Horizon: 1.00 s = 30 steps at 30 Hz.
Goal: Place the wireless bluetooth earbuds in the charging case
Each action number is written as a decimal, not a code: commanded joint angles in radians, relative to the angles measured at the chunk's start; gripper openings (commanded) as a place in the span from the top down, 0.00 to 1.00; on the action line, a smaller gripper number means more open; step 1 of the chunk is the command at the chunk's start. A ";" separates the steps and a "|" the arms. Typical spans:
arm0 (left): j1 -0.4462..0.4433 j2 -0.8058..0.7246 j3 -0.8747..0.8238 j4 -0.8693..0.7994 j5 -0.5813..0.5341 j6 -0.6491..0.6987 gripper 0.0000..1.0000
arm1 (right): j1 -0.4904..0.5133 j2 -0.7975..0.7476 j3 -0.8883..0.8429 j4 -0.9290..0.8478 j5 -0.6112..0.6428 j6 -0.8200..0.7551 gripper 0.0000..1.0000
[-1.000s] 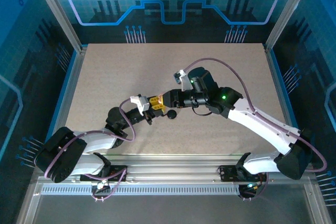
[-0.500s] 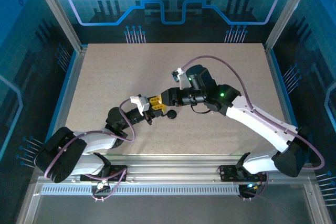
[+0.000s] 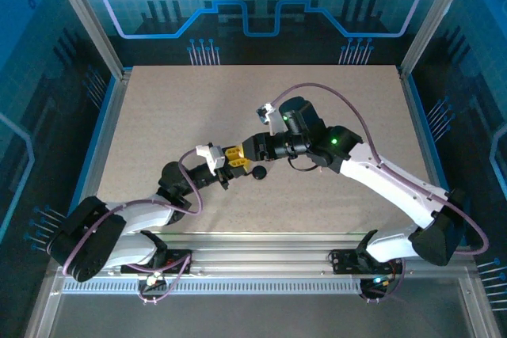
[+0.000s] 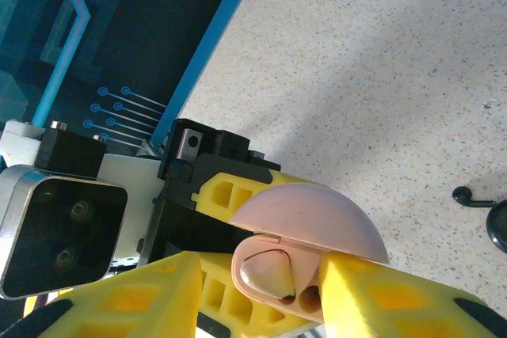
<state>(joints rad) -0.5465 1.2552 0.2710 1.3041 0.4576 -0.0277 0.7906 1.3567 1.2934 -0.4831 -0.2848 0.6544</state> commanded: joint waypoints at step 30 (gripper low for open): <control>-0.006 -0.137 -0.040 -0.227 -0.006 0.082 0.83 | -0.511 0.088 -0.016 -0.663 0.142 -0.305 0.61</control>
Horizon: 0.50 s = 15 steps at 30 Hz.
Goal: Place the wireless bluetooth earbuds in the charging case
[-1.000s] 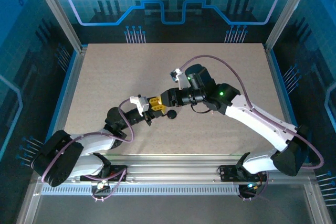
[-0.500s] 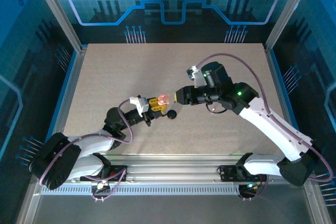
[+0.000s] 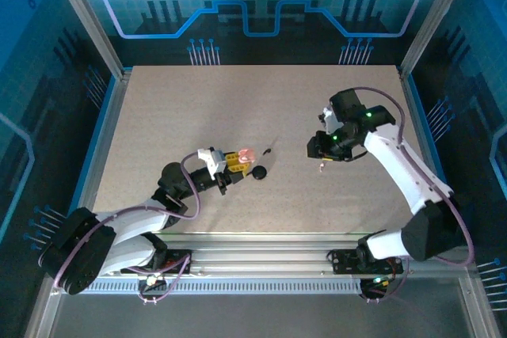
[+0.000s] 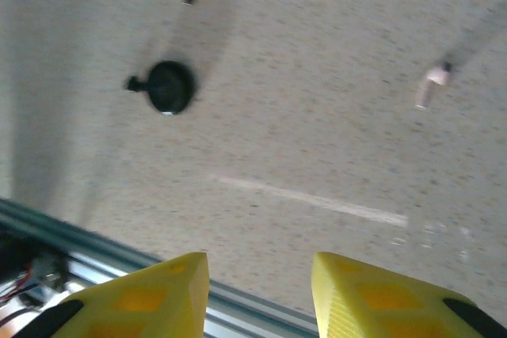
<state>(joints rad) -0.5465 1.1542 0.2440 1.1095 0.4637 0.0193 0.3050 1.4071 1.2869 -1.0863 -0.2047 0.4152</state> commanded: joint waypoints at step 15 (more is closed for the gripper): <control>-0.006 -0.055 -0.004 -0.101 -0.014 0.071 0.83 | -0.083 0.364 0.045 -0.006 0.212 -0.137 0.67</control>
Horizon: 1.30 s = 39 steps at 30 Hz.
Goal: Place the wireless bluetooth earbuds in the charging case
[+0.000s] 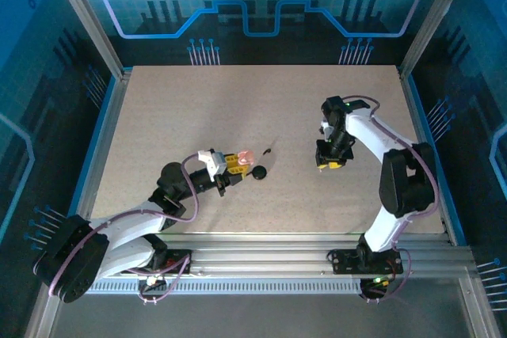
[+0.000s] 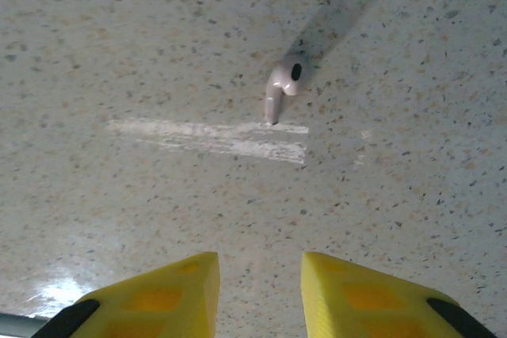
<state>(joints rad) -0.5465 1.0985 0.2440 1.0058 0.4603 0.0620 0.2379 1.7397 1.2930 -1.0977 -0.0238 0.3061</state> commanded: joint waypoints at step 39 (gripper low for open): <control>-0.006 0.040 0.015 -0.004 -0.020 0.039 0.83 | -0.020 0.320 0.129 0.083 0.078 -0.047 0.75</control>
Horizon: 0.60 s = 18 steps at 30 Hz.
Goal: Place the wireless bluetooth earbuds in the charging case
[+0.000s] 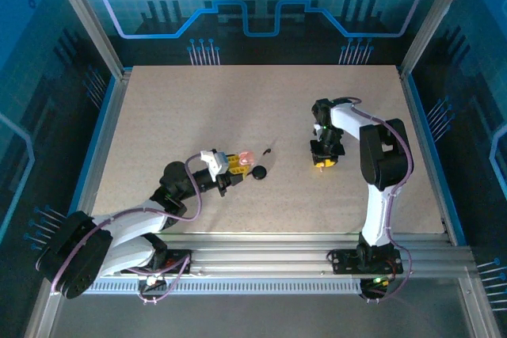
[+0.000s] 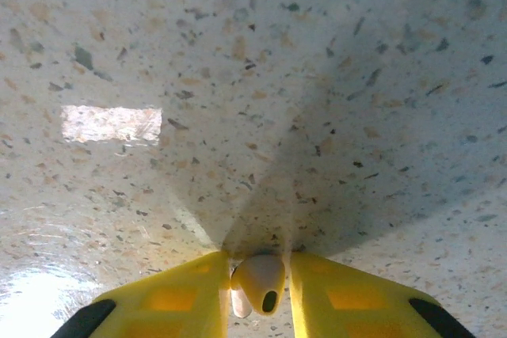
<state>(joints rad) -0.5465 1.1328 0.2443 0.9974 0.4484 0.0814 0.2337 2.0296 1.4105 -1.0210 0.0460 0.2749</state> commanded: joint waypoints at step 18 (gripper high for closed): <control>-0.006 0.060 0.044 -0.001 -0.011 0.000 0.83 | -0.005 -0.243 -0.181 0.171 -0.105 0.103 0.81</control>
<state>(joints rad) -0.5465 1.1740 0.2531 0.9764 0.4484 0.0807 0.2314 1.8812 1.2610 -0.9073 0.0002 0.3252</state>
